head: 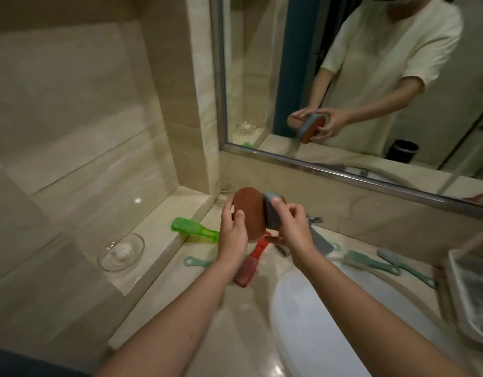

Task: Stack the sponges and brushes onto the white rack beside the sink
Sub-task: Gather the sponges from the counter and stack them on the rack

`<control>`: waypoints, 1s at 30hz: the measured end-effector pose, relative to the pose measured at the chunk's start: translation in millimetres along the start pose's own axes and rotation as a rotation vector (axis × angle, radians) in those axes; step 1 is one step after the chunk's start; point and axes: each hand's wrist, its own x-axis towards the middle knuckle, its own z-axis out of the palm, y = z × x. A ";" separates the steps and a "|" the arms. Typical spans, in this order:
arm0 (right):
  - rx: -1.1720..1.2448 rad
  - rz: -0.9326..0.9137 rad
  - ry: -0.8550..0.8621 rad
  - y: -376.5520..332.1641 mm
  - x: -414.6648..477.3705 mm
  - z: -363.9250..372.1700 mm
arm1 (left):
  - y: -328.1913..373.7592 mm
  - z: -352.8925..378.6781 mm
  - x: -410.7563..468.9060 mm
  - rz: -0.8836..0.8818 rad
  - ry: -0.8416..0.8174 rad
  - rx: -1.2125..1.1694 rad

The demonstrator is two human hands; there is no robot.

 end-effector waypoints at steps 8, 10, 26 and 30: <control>0.091 -0.068 0.157 -51.7 -18.9 -101.0 | 39.9 85.6 -42.4 0.041 -0.352 0.201; 0.089 -0.116 0.191 -65.1 -22.5 -126.9 | 52.2 108.4 -52.2 0.084 -0.443 0.253; -0.126 -0.661 0.400 -169.2 -58.6 -296.5 | 132.5 255.0 -132.8 0.514 -0.663 0.034; -0.244 -0.739 0.504 -180.6 -64.0 -342.3 | 145.8 289.9 -157.0 0.504 -0.706 0.022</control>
